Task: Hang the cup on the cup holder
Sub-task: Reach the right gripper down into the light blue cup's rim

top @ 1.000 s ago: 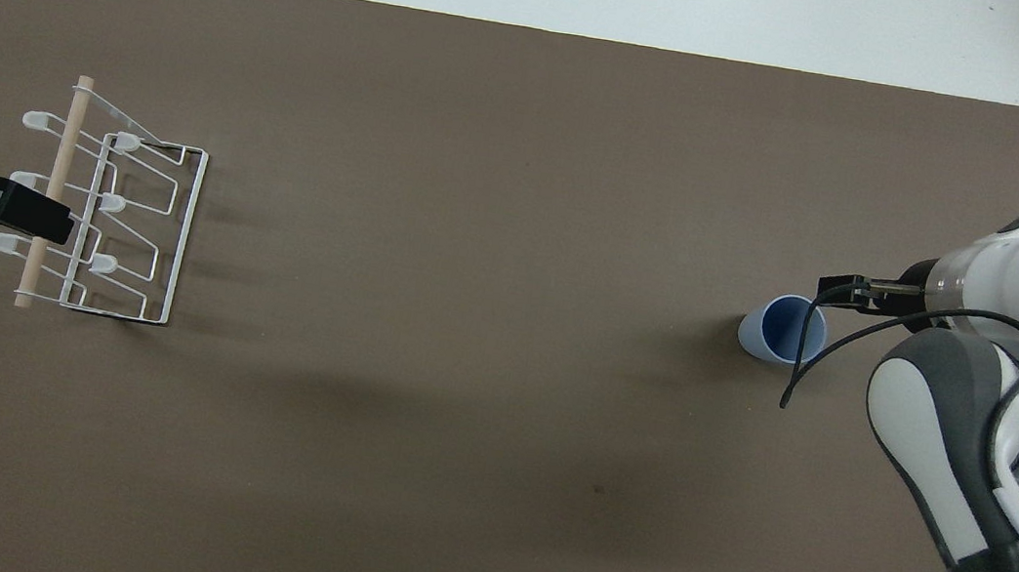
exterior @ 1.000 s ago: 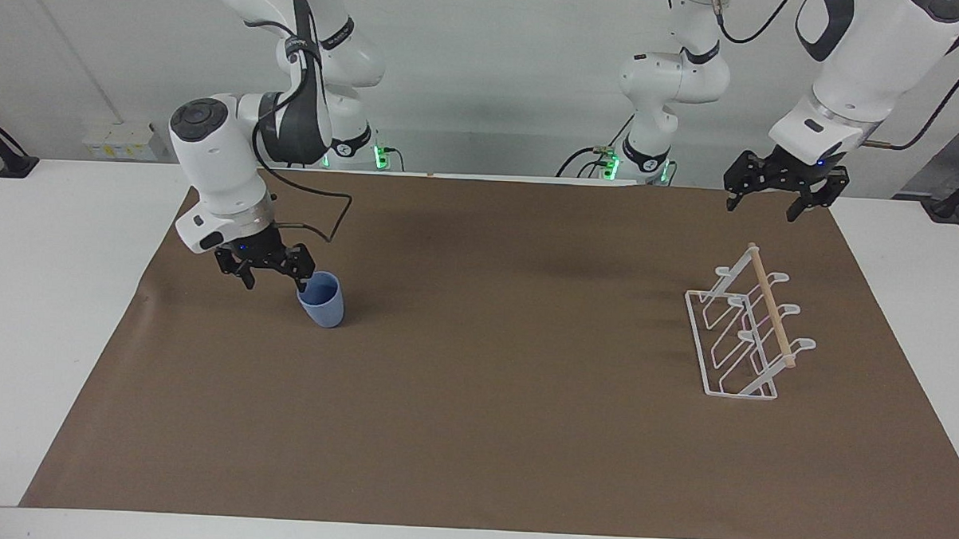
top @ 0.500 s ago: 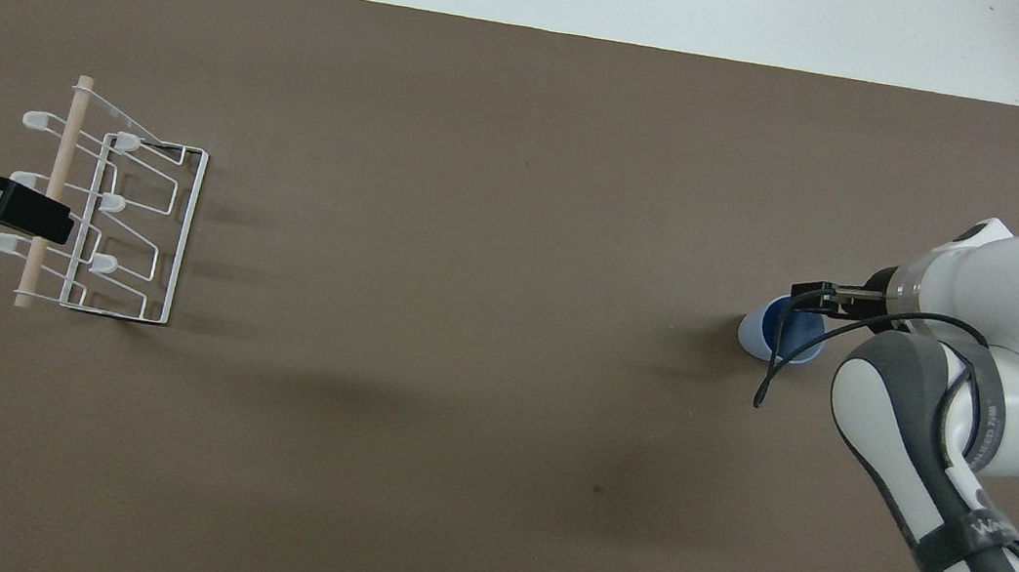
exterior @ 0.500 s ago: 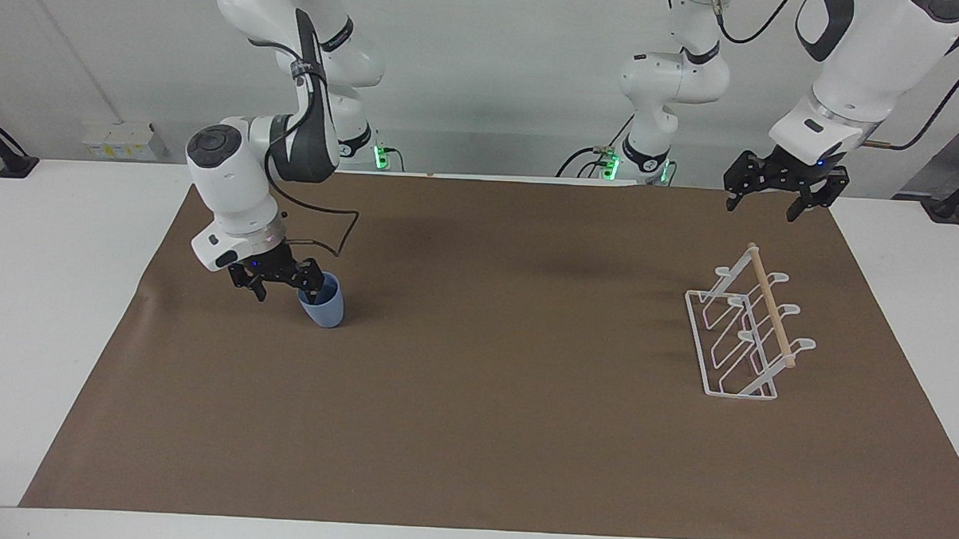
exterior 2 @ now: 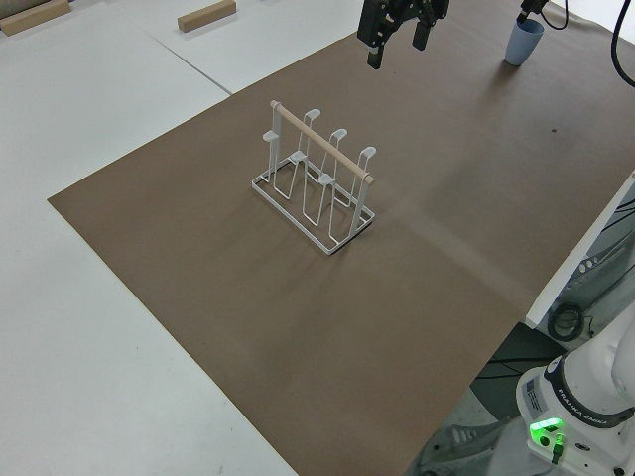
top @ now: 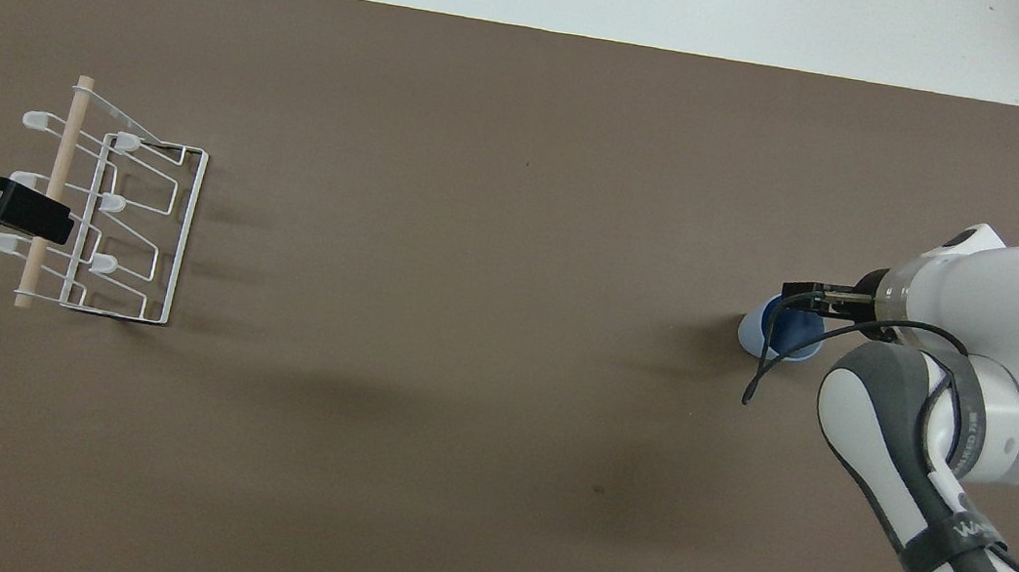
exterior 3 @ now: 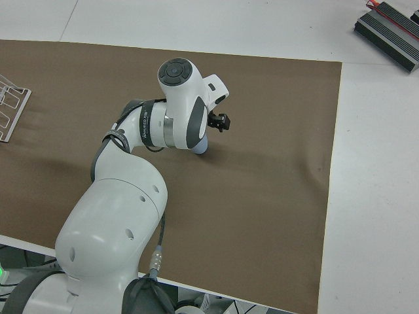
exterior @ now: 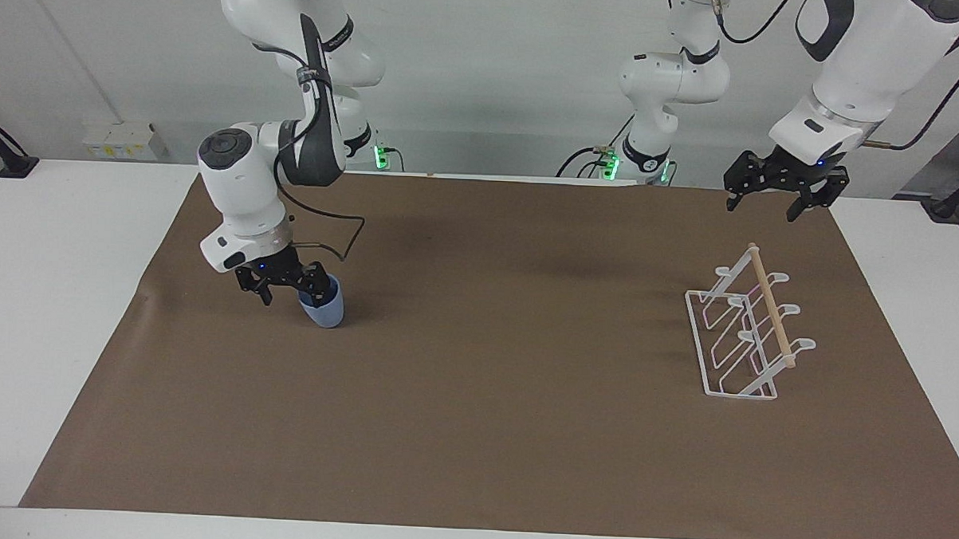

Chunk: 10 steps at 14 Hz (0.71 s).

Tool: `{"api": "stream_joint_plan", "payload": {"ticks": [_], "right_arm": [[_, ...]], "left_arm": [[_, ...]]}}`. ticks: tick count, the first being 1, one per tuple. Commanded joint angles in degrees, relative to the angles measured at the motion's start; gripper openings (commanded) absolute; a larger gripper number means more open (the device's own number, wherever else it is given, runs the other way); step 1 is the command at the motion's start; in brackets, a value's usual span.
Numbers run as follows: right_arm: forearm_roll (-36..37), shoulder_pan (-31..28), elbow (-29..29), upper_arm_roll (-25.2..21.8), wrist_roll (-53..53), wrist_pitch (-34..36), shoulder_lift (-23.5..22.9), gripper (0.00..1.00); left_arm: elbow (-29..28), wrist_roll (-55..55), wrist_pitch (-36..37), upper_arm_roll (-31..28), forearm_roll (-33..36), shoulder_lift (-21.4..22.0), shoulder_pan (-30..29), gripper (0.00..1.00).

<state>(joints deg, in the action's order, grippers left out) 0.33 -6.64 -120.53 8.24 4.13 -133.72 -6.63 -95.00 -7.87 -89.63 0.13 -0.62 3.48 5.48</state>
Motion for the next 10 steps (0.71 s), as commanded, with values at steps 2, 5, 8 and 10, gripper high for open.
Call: {"api": "stream_joint_plan", "payload": {"ticks": [2, 5, 8, 10], "right_arm": [[-1.3, -0.3, -2.9, 0.0, 0.7, -1.2, 0.9, 1.0], [-1.3, -0.7, -3.0, 0.0, 0.6, -1.2, 0.8, 1.0], [-1.3, -0.8, -3.7, 0.0, 0.8, -1.3, 0.6, 1.0], [-1.3, -0.8, -3.7, 0.0, 0.9, -1.3, 0.5, 1.0]], "left_arm": [[-0.1, 0.4, 0.6, 0.1, 1.2, 0.1, -0.2, 1.0], [-0.1, 0.4, 0.6, 0.1, 1.2, 0.1, -0.2, 1.0], [-0.1, 0.4, 0.6, 0.1, 1.2, 0.1, -0.2, 1.0], [-0.1, 0.4, 0.6, 0.1, 1.2, 0.1, -0.2, 1.0]]}}
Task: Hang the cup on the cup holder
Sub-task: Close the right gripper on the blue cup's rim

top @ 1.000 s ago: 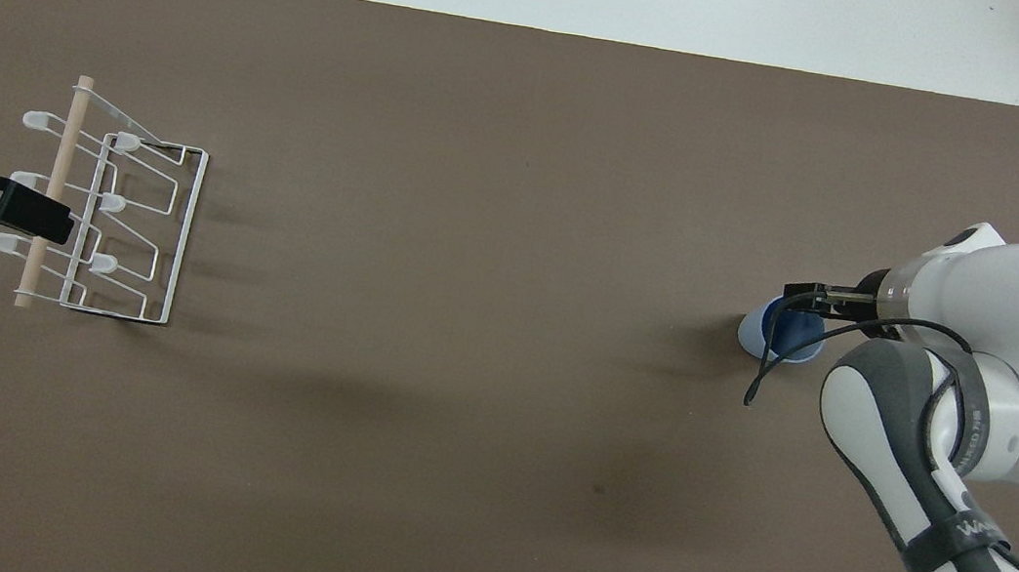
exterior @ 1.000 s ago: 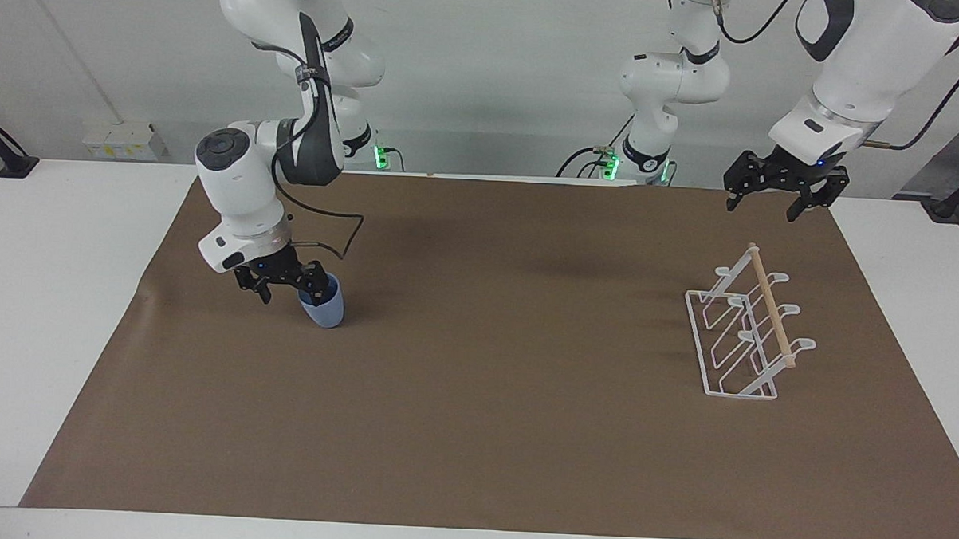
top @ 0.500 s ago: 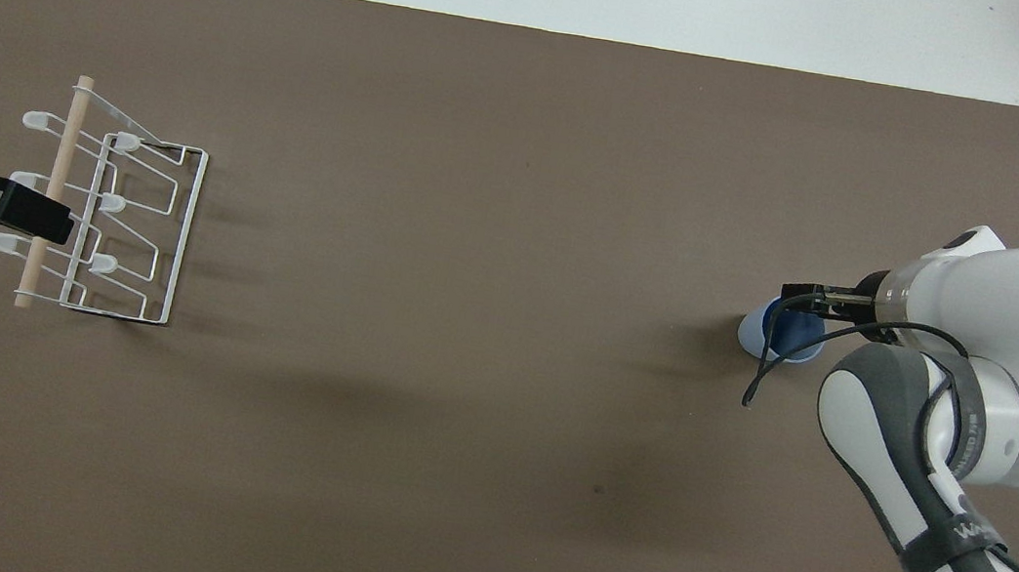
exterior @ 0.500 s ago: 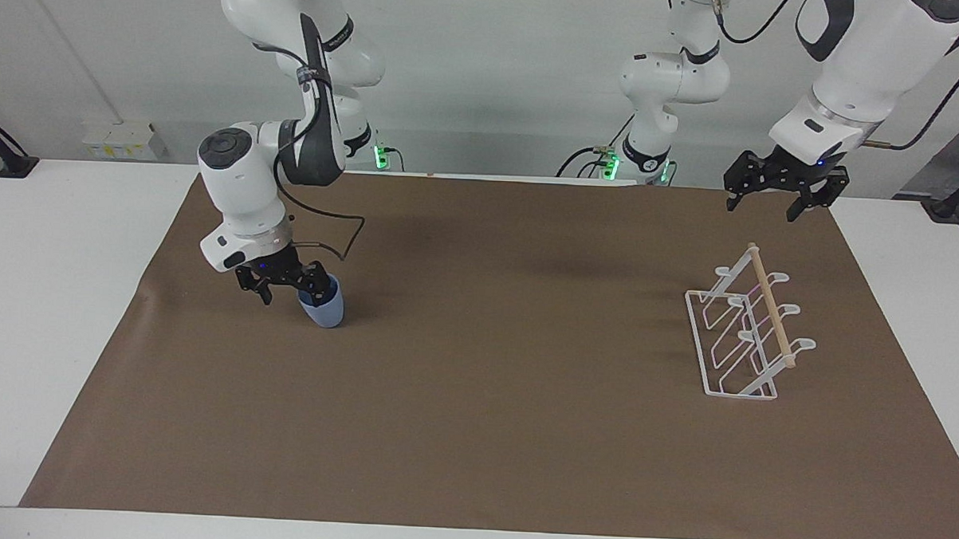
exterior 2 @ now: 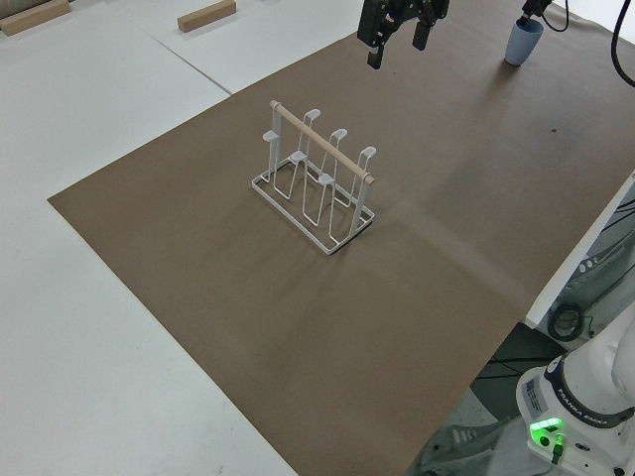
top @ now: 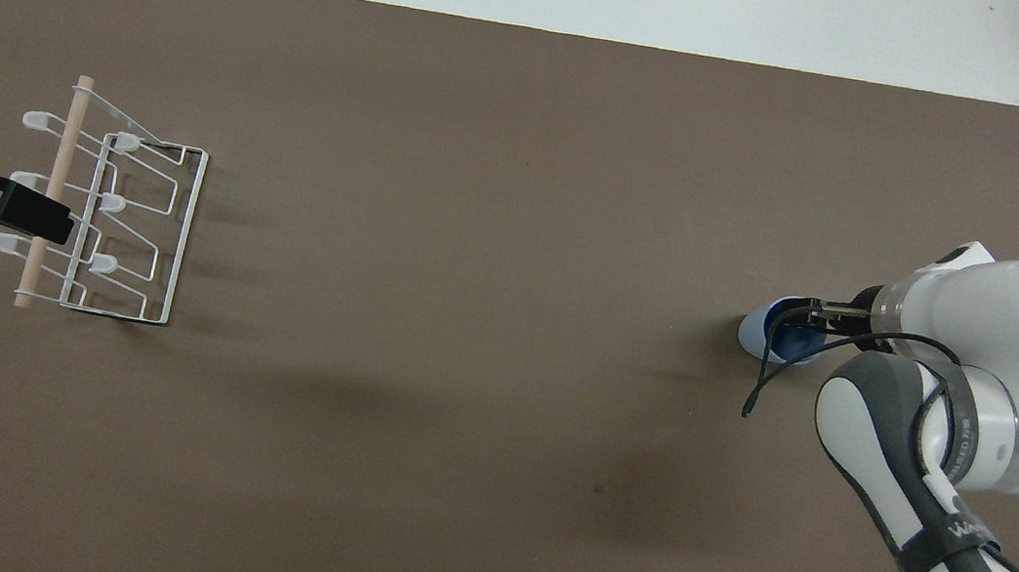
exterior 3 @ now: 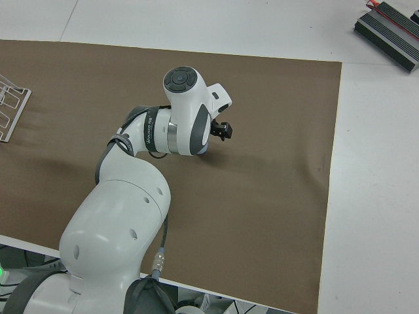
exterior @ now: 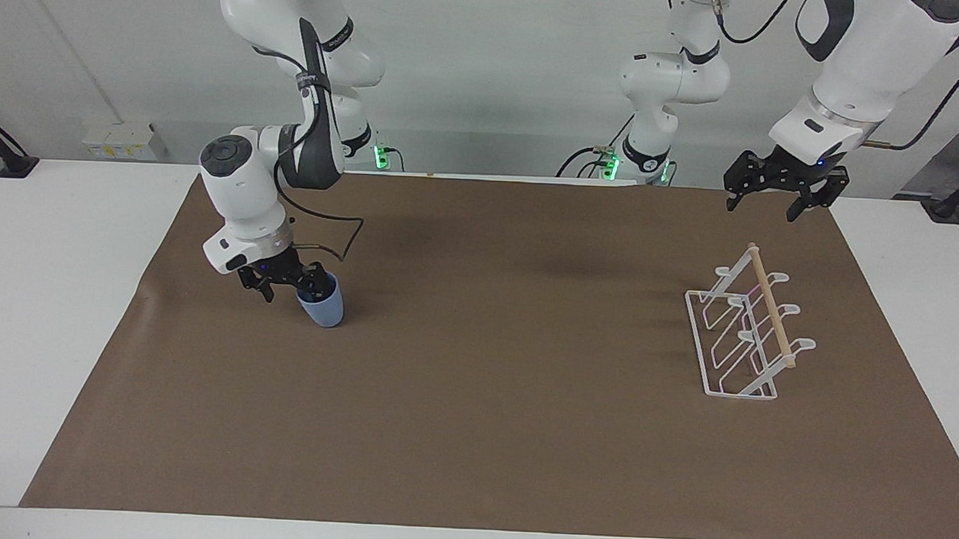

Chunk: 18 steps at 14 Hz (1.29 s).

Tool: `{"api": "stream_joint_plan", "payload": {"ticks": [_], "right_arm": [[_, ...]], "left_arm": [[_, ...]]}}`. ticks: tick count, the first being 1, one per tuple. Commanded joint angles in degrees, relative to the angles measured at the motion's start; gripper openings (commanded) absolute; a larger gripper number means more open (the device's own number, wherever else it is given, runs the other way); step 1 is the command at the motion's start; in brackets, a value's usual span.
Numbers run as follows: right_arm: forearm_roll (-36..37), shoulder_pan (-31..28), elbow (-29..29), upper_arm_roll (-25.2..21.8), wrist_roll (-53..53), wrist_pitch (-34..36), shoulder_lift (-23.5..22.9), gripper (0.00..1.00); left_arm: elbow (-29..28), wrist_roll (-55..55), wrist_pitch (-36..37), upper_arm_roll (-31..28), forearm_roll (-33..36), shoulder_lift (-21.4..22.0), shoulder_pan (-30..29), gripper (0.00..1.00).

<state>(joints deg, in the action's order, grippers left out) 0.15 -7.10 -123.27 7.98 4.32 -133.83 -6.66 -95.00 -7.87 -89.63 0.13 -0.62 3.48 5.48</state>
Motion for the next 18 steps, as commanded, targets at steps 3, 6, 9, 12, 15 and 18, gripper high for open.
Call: {"api": "stream_joint_plan", "payload": {"ticks": [3, 6, 9, 12, 15, 18], "right_arm": [[-1.1, -0.3, -0.9, 0.4, 0.7, -1.2, 0.5, 0.98], [-1.1, 0.1, -1.0, 0.4, 2.9, -1.1, 0.6, 0.73], [-1.1, 0.4, -0.9, 0.4, 2.6, -1.1, 0.6, 0.48], [-1.1, 1.8, -0.6, 0.4, 2.8, -0.8, 0.4, 0.34], [-1.1, 2.2, -0.4, 0.5, 2.7, -0.6, 0.4, 0.16], [-1.1, 2.1, -0.3, 0.5, 2.6, -0.3, 0.4, 0.0]], "left_arm": [[-0.1, 0.4, 0.6, 0.1, 1.2, 0.1, -0.2, 1.0], [-0.1, 0.4, 0.6, 0.1, 1.2, 0.1, -0.2, 1.0], [-0.1, 0.4, 0.6, 0.1, 1.2, 0.1, -0.2, 1.0], [-0.1, 0.4, 0.6, 0.1, 1.2, 0.1, -0.2, 1.0], [-0.1, 0.4, 0.6, 0.1, 1.2, 0.1, -0.2, 1.0], [-0.1, 0.4, 0.6, 0.1, 1.2, 0.1, -0.2, 1.0]]}}
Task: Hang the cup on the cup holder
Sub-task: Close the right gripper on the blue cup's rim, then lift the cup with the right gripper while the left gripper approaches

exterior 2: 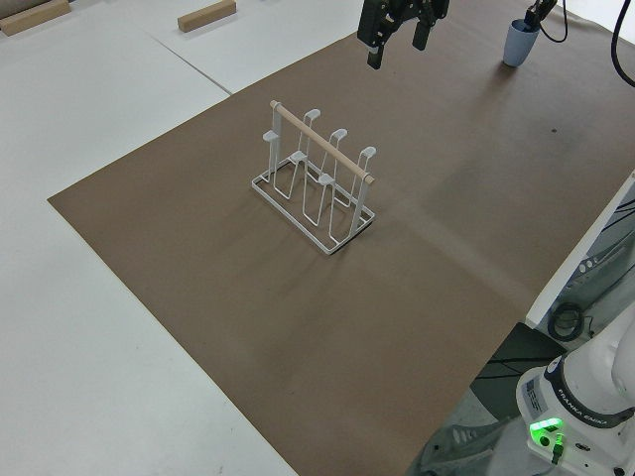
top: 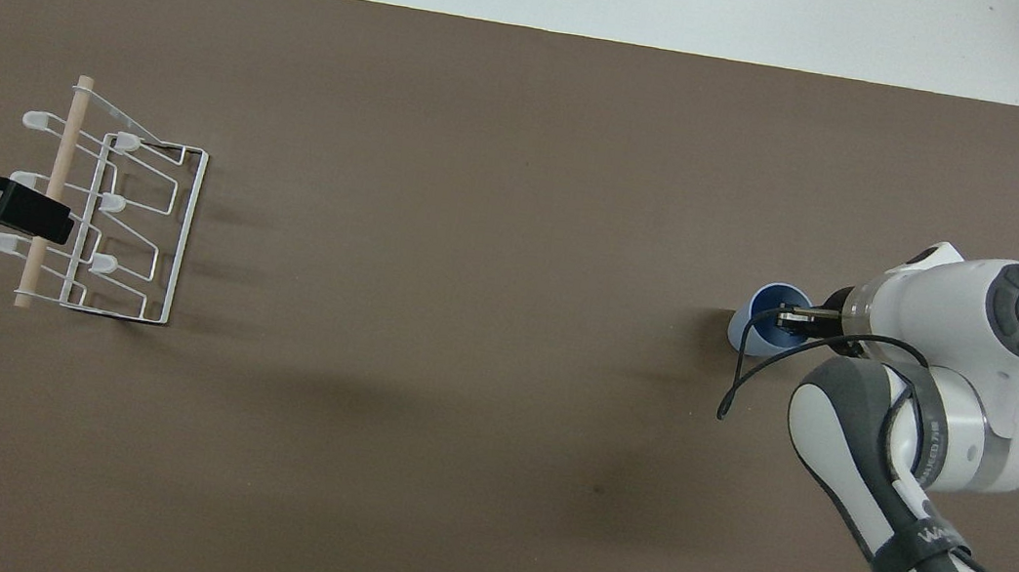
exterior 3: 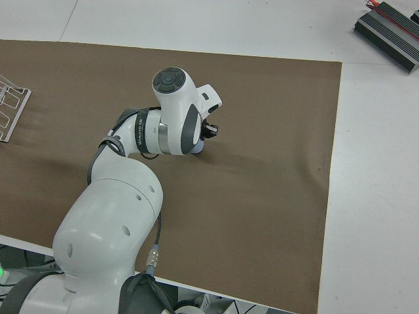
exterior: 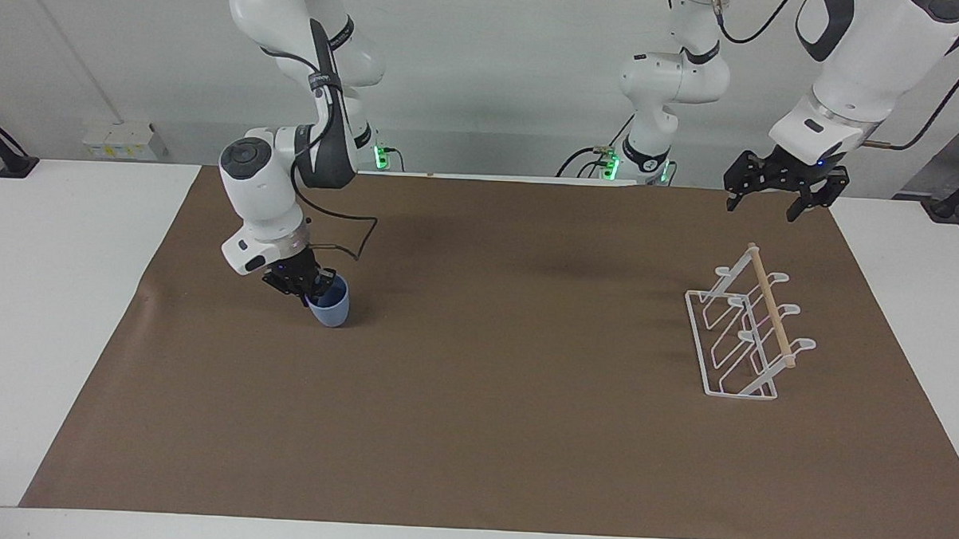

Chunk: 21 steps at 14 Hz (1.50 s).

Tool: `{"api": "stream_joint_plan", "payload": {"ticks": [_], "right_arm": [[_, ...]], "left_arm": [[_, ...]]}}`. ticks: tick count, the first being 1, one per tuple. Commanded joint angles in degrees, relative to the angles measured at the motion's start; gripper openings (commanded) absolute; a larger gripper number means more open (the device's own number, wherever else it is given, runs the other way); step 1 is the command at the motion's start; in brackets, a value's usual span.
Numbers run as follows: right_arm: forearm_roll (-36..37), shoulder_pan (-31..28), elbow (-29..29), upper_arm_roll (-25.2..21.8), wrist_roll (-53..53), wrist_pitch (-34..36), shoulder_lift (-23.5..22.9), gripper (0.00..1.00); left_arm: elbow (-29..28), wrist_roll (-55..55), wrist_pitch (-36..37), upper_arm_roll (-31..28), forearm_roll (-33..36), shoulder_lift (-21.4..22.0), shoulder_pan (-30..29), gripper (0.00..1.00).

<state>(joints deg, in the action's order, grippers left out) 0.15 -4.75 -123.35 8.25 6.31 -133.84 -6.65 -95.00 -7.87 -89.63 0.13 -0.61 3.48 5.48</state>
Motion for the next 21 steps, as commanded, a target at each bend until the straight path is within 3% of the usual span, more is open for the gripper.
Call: {"api": "stream_joint_plan", "payload": {"ticks": [1, 8, 12, 21], "right_arm": [[-1.1, -0.3, -0.2, 0.2, 0.6, -0.2, 0.4, 0.0], [-1.1, -1.1, 2.1, 0.1, 0.2, 2.4, 0.4, 0.0], [-0.2, -1.4, 5.6, -0.1, -0.7, 5.7, 0.4, 0.0], [0.8, -2.2, 17.9, -0.3, -7.1, 21.5, 2.2, 0.0]], "left_arm": [[-0.1, 0.4, 0.6, 0.1, 1.2, 0.1, -0.2, 1.0], [-0.1, 0.2, 0.7, 0.1, 1.2, 0.1, -0.2, 1.0], [-0.2, 0.0, 5.0, 0.5, 1.1, 0.7, 0.8, 1.0], [0.3, -0.1, 4.0, 1.4, -1.4, 2.2, 2.0, 1.0]]}}
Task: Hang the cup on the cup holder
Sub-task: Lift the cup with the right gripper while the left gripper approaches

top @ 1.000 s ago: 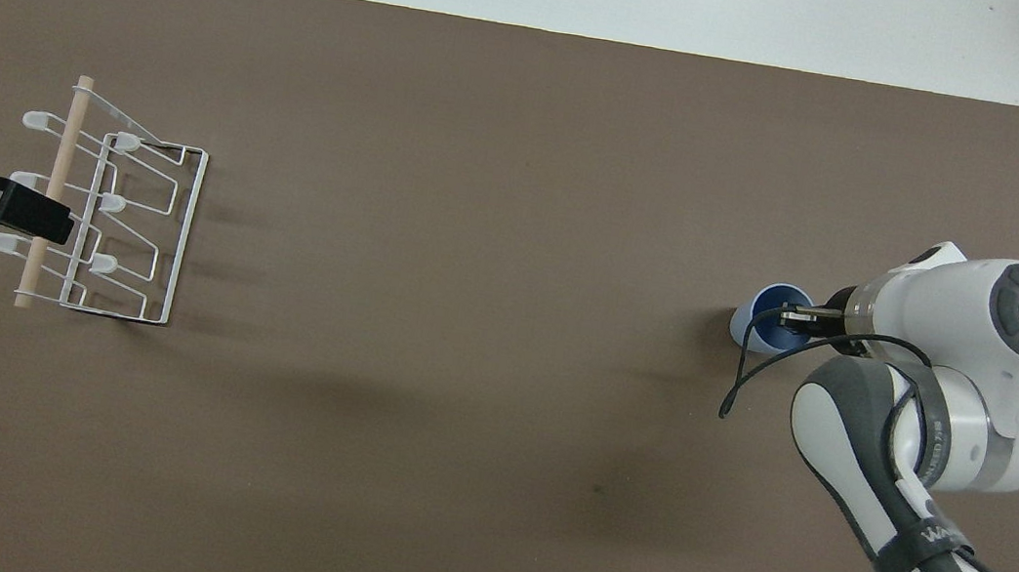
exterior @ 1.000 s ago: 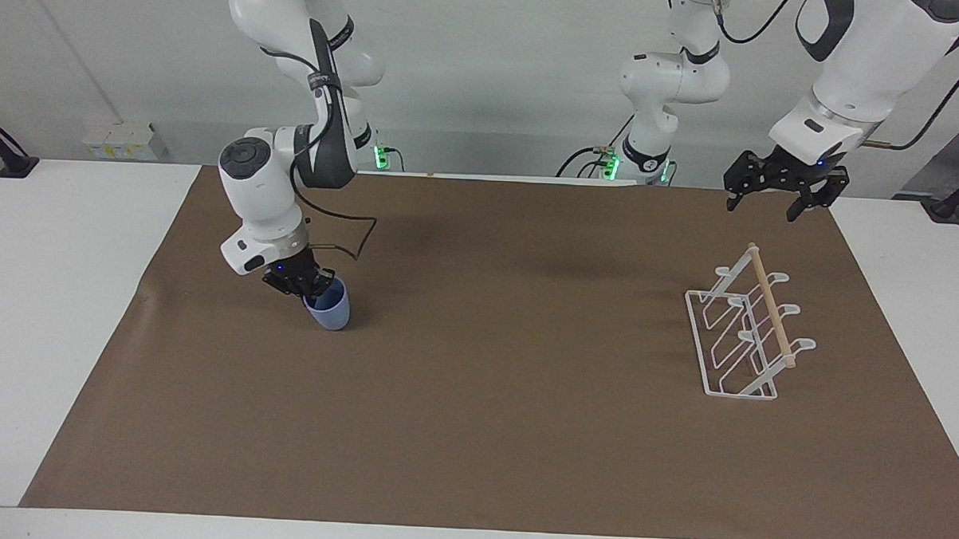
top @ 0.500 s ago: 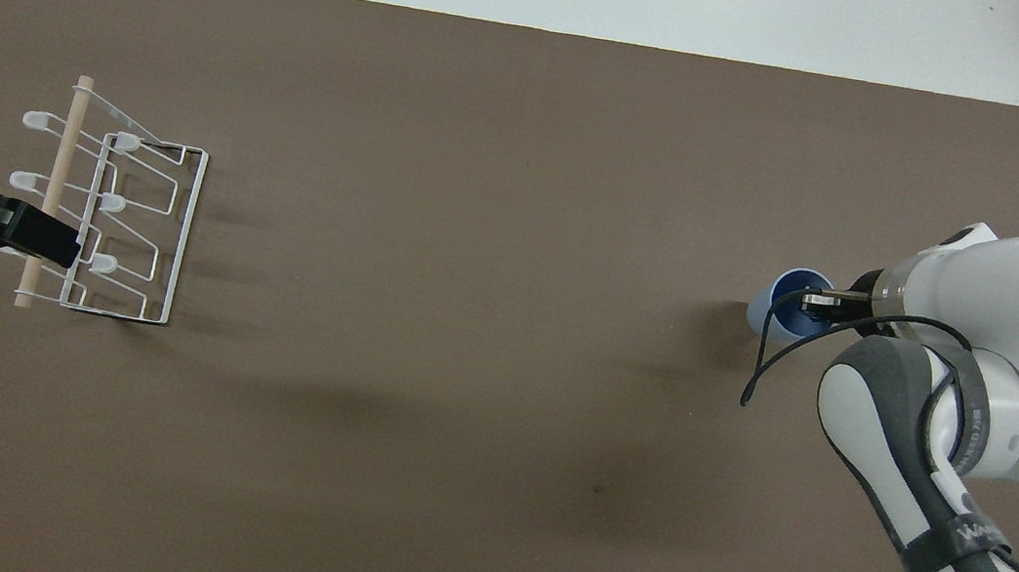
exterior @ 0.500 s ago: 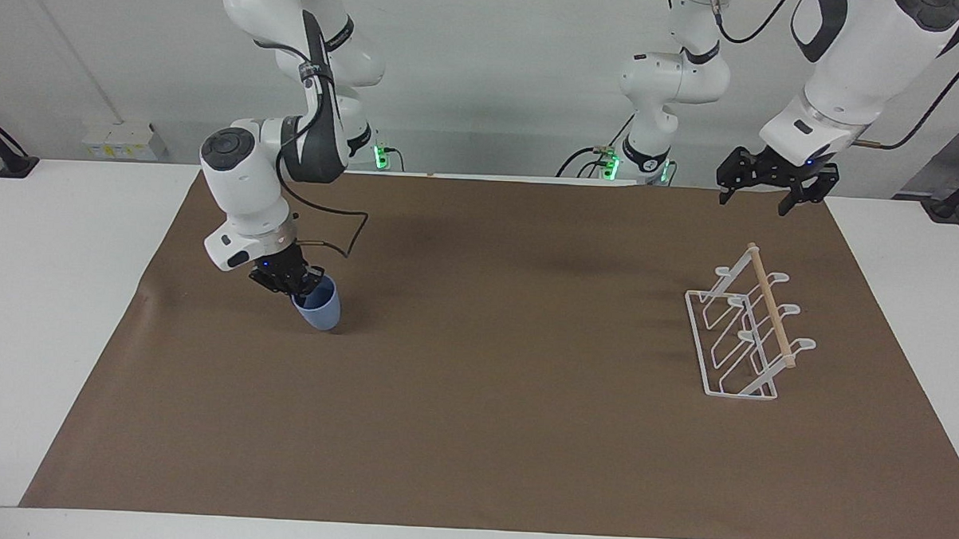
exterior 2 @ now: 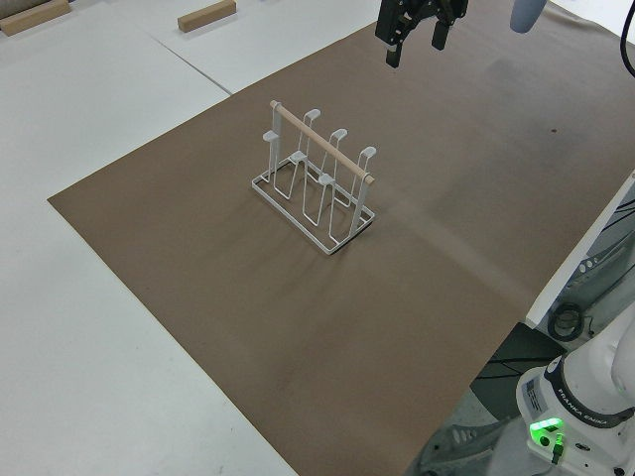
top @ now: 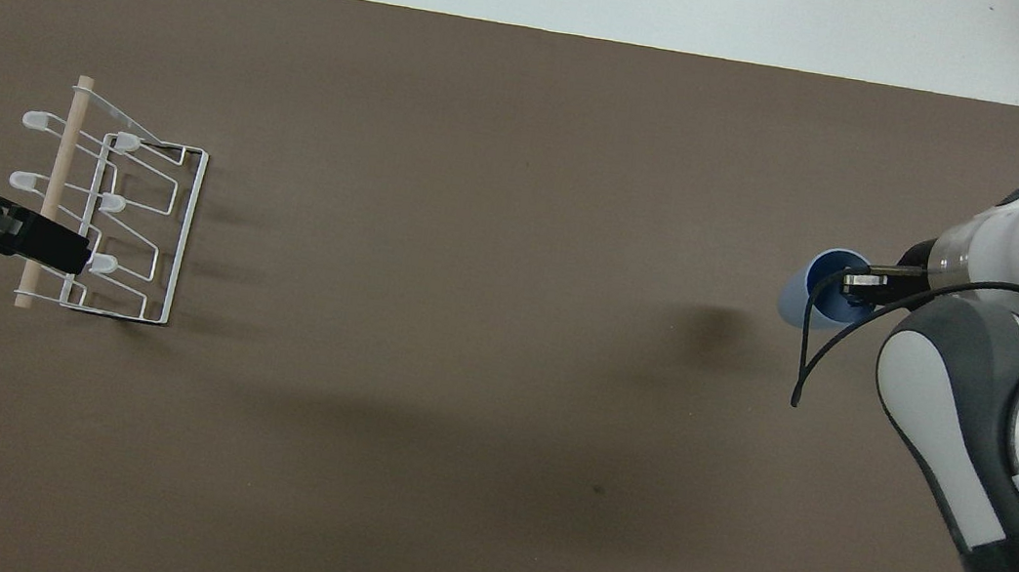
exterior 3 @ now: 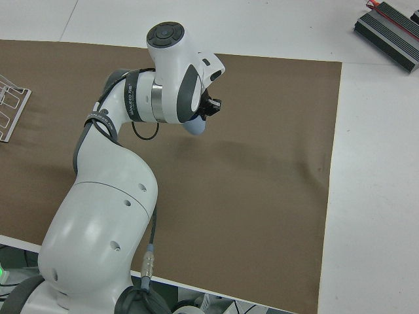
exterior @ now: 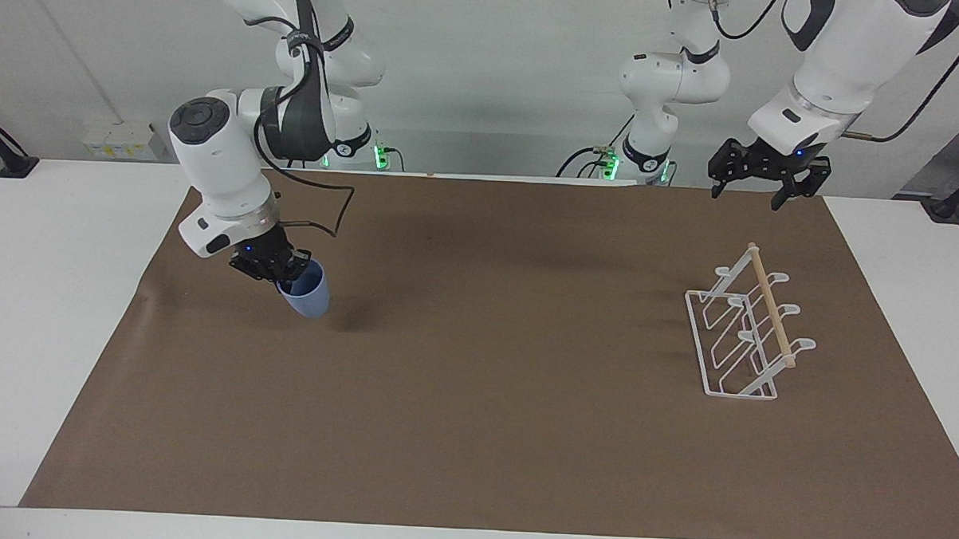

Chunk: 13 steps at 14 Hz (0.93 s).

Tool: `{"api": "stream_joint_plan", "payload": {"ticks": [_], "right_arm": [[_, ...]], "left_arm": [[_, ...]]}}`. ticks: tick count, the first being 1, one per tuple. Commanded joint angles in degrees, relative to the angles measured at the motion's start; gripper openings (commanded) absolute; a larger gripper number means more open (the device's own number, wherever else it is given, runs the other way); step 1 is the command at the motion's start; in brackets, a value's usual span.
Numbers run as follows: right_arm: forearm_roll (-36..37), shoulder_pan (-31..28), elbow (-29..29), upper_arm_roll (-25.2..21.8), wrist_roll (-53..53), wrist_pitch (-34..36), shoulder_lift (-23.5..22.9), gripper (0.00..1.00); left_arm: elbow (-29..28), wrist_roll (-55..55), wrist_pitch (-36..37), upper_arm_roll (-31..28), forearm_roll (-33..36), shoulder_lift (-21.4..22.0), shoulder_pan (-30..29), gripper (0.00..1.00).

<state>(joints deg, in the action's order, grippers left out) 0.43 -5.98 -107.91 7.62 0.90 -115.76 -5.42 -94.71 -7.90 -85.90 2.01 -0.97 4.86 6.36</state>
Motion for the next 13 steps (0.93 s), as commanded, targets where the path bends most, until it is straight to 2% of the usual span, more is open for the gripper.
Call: {"api": "stream_joint_plan", "payload": {"ticks": [1, 4, 6, 7, 10, 13], "right_arm": [[0.4, -1.0, 3.5, 0.4, -1.7, 4.9, 1.7, 0.0], [0.2, -0.9, 6.6, 0.4, -1.7, 9.9, 3.0, 0.0], [-0.4, -0.9, 7.7, 0.4, -1.7, 12.2, 4.1, 0.0], [-0.4, -1.0, 7.7, 0.4, -1.7, 12.6, 4.8, 0.0], [-0.5, -1.0, 7.6, 0.3, -1.9, 14.2, 7.0, 0.0], [-4.1, -0.5, 7.6, 0.5, -2.1, 15.6, 8.0, 0.0]], "left_arm": [[0.0, 0.0, 1.0, -0.5, -1.9, 1.0, 1.2, 1.0], [-0.7, -0.2, -0.1, -0.4, -4.0, 1.4, 1.1, 1.0], [-4.9, -1.8, -3.3, -0.5, -9.7, 3.4, 1.1, 1.0], [-5.4, -4.5, -4.6, -0.5, -10.1, 3.6, 1.1, 1.0], [-7.9, -15.4, -6.6, -0.4, -10.6, 4.6, 1.1, 1.0], [-12.9, -32.8, -10.3, -0.5, -12.9, 7.1, 1.0, 1.0]]}}
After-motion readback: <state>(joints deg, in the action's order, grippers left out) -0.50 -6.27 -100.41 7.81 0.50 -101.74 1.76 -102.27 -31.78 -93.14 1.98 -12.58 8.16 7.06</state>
